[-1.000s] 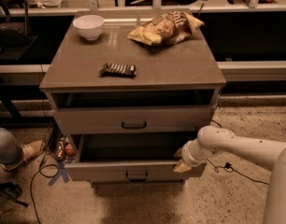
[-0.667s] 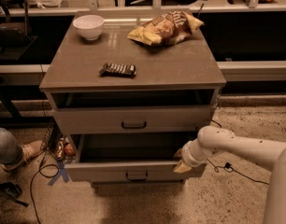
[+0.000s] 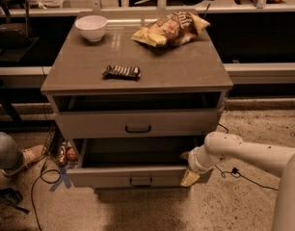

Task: Open middle drawer

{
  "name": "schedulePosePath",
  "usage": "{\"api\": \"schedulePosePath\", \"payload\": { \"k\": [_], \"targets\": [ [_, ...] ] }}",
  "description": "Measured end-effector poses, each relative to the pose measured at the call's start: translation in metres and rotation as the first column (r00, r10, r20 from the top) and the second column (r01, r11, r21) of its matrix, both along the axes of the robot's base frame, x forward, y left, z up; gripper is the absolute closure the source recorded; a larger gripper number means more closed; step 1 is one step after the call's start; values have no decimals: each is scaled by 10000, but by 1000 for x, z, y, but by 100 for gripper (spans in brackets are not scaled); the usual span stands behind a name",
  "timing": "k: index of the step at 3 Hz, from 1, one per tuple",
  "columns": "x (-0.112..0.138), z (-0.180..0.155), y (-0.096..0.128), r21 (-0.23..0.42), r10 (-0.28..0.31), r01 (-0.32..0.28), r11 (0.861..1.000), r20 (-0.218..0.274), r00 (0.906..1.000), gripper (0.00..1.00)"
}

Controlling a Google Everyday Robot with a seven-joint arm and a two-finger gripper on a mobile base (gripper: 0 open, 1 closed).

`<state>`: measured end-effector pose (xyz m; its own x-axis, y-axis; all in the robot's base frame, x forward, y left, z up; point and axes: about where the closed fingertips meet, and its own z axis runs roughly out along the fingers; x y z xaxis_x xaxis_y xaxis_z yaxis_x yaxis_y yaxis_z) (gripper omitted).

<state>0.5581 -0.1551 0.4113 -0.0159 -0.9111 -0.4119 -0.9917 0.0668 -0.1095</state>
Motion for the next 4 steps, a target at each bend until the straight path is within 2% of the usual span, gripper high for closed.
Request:
{"api": "schedulePosePath", "payload": {
  "k": [1,2,3,4],
  "targets": [
    [-5,0,3,-111,280,-280,9995,35,9996,0],
    [-21,3,16,-427,1082,-1079,9932,58,9941,0],
    [-39,4,19,-775,1567,-1576,9845,-175,9875,0],
    [-51,-5,18,-1072,1825,-1900,9759,-761,9803,0]
  ]
}}
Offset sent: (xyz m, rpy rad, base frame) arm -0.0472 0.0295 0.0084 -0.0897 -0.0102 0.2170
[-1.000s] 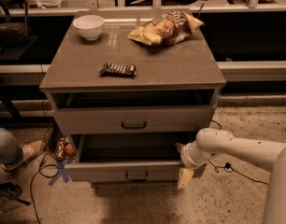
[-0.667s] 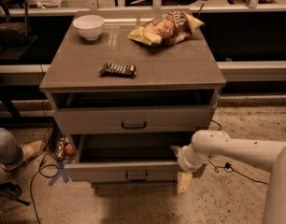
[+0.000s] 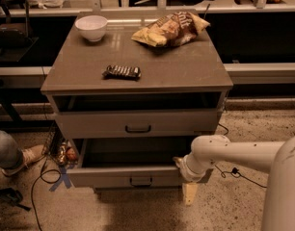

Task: Open middle drawer

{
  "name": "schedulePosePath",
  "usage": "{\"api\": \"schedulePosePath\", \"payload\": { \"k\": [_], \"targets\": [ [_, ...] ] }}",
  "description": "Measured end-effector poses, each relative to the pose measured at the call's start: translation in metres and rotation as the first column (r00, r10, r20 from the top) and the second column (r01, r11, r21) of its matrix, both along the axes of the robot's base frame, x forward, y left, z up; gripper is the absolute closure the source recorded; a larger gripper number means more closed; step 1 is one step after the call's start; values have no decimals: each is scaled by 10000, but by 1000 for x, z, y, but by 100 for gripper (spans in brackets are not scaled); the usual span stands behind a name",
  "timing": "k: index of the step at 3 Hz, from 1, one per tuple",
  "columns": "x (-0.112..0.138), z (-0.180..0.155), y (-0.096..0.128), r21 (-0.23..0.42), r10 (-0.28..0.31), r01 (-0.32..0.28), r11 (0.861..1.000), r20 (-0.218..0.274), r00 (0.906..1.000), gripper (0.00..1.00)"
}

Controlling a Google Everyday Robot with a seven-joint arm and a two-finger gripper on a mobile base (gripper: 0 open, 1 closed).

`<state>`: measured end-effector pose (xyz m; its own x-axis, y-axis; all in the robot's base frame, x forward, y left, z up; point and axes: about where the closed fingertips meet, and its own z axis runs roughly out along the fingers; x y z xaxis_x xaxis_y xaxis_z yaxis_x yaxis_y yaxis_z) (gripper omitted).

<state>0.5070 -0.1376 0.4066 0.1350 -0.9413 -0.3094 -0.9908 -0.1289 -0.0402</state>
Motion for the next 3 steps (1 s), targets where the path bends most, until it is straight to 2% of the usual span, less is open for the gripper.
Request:
{"api": "schedulePosePath", "payload": {
  "k": [1,2,3],
  "targets": [
    [-8,-13,-4,-239,74,-87,9997,-522,9986,0],
    [-11,-12,-7,-334,34,-54,9994,-593,9982,0],
    [-23,-8,-18,-591,-229,195,9981,-568,9981,0]
  ]
}}
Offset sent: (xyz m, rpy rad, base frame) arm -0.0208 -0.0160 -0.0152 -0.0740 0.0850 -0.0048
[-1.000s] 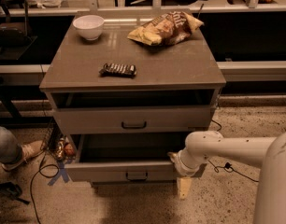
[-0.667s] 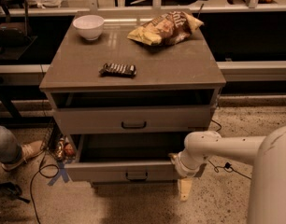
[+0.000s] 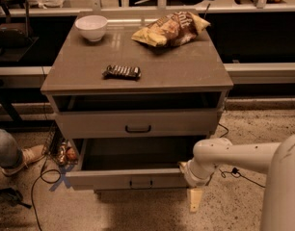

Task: Open middle drawer

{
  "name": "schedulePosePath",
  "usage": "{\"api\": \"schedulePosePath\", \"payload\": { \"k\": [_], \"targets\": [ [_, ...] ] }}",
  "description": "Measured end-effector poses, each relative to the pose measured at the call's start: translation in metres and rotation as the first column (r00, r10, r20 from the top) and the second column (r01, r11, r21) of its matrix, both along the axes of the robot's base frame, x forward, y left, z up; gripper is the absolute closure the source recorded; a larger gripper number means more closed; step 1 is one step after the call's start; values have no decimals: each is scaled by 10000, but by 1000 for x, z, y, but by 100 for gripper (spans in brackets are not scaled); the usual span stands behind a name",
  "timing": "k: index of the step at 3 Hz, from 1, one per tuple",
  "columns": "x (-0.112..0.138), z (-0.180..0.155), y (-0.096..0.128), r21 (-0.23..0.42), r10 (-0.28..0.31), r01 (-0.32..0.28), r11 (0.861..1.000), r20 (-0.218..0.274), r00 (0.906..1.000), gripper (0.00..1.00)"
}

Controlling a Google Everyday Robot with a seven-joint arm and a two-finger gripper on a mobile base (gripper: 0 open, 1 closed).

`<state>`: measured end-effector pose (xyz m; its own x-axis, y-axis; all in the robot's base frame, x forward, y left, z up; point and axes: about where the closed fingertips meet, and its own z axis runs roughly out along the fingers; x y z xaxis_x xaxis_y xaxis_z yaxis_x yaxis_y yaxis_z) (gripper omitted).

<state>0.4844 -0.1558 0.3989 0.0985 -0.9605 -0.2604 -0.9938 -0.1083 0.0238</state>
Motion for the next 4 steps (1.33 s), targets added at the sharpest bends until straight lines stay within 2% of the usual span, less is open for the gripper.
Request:
{"api": "schedulePosePath", "payload": {
  "k": [1,2,4],
  "targets": [
    [-13,9,-13,-135,-372,374,9992,197,9991,18],
    [-24,15,-24,-138,-651,656,9978,327,9973,49],
    [-29,16,-26,-94,-700,704,9975,330,9970,95]
  ]
}}
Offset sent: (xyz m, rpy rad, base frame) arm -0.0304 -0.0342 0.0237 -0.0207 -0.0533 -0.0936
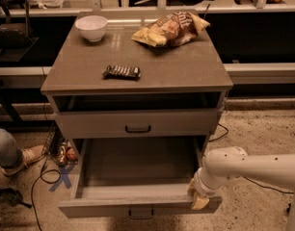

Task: Open middle drawer

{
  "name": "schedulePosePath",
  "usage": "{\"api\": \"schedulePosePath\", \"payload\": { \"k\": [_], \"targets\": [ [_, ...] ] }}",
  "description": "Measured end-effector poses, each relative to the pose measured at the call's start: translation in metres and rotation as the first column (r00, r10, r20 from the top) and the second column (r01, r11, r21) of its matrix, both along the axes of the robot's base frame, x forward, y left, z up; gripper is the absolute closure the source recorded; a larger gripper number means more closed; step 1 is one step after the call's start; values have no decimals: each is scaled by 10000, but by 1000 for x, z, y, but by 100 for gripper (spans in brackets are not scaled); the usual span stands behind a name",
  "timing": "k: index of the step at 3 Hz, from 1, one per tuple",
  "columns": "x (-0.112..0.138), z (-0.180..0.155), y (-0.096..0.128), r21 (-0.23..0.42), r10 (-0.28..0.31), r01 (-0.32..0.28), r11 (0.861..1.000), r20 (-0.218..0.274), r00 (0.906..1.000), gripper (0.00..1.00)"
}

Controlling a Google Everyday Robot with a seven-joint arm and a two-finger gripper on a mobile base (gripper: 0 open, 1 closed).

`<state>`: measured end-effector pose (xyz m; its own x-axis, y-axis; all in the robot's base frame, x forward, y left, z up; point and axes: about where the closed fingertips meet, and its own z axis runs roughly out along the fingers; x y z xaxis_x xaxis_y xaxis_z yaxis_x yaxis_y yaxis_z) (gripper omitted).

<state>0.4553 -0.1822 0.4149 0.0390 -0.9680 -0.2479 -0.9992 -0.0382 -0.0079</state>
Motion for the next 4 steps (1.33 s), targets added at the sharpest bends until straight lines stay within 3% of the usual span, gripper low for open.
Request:
{"api": "schedulePosePath", "payload": {
  "k": [1,4],
  "targets": [
    [-11,0,-12,204,-344,342,9992,54,9994,100],
    [-21,-6,-20,449,-624,622,9971,33,9980,100]
  ]
}}
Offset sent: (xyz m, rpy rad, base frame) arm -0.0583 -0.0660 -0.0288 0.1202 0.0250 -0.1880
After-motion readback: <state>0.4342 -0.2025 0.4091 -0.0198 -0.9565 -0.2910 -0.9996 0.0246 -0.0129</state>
